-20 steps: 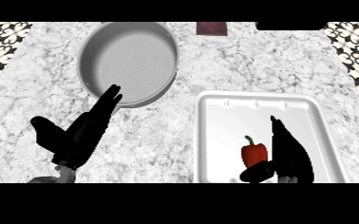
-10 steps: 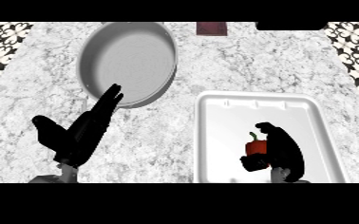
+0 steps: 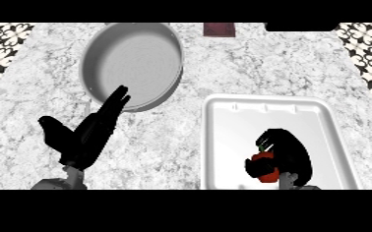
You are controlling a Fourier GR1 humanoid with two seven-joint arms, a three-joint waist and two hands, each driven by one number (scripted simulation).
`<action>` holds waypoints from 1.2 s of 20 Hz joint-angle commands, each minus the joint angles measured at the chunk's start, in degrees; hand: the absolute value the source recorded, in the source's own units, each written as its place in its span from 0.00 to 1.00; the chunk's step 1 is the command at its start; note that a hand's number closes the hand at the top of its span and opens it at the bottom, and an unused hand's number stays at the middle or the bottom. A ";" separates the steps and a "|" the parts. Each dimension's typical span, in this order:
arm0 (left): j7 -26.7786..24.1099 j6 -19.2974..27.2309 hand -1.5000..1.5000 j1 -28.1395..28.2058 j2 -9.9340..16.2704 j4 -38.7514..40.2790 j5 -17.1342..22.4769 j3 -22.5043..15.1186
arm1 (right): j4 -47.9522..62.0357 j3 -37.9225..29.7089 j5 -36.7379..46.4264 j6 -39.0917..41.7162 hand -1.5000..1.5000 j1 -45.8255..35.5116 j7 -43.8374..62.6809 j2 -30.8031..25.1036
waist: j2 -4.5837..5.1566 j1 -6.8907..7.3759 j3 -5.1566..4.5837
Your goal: Pick the bell pepper from the tray and place it in the pot
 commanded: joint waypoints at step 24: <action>3.04 -1.21 0.50 2.51 -0.80 -1.08 -1.05 1.10 | -9.48 41.56 35.13 -8.69 1.00 -16.54 29.75 5.19 | -0.20 -0.36 -0.45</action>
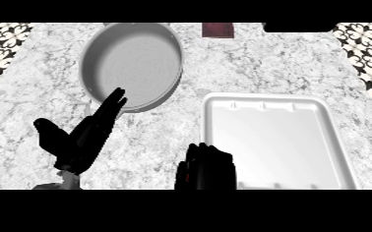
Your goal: Pick the bell pepper from the tray and place it in the pot
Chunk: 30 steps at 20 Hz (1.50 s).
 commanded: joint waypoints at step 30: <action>0.31 -1.87 0.50 -2.90 -3.62 2.09 -1.68 -3.50 | 23.85 -26.17 -23.58 -2.57 1.00 -54.51 2.49 1.12 | 1.75 5.34 -0.35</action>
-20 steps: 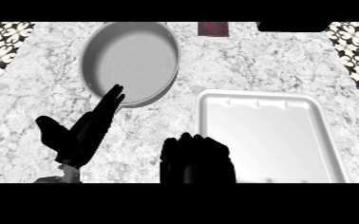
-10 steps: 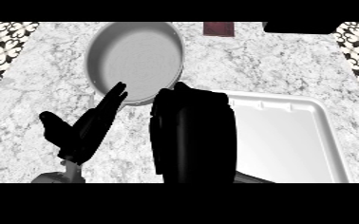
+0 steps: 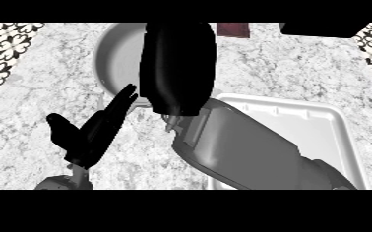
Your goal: Pick the bell pepper from the tray and place it in the pot
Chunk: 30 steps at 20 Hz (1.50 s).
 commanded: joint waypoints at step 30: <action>3.16 -1.07 0.50 -6.82 -4.39 1.89 -1.46 -4.32 | 46.29 -11.18 -34.81 -45.82 0.00 -13.64 -25.85 0.64 | 3.52 7.36 -0.06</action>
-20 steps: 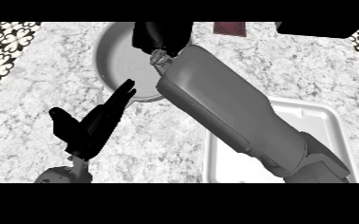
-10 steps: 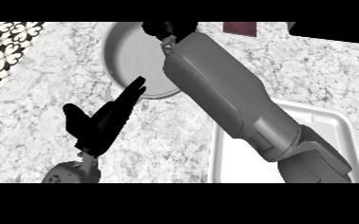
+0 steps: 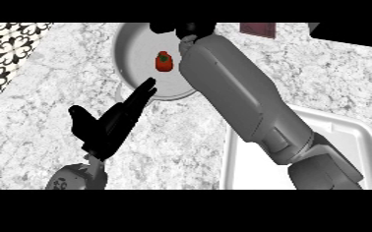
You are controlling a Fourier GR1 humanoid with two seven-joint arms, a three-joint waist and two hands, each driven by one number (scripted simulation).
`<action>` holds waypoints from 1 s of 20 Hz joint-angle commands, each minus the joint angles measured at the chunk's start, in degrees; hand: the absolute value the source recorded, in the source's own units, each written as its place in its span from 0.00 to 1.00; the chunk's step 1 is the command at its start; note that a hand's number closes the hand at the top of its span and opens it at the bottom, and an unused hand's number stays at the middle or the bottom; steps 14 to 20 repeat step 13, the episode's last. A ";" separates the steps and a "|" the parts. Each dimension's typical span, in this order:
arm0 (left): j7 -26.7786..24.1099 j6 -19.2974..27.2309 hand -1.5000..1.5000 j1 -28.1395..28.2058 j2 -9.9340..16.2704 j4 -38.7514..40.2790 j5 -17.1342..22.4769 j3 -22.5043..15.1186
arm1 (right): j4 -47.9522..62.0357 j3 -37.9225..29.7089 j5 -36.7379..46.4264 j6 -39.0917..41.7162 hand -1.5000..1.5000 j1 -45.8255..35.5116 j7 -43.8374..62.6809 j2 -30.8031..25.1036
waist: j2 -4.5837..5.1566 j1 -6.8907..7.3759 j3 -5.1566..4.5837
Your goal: Pick the bell pepper from the tray and place it in the pot
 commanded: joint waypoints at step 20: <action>-0.05 0.28 0.50 2.18 -0.52 2.00 -0.16 0.40 | 7.98 -2.09 -10.23 -20.30 0.00 -0.03 -15.81 0.17 | -1.05 -2.72 -0.17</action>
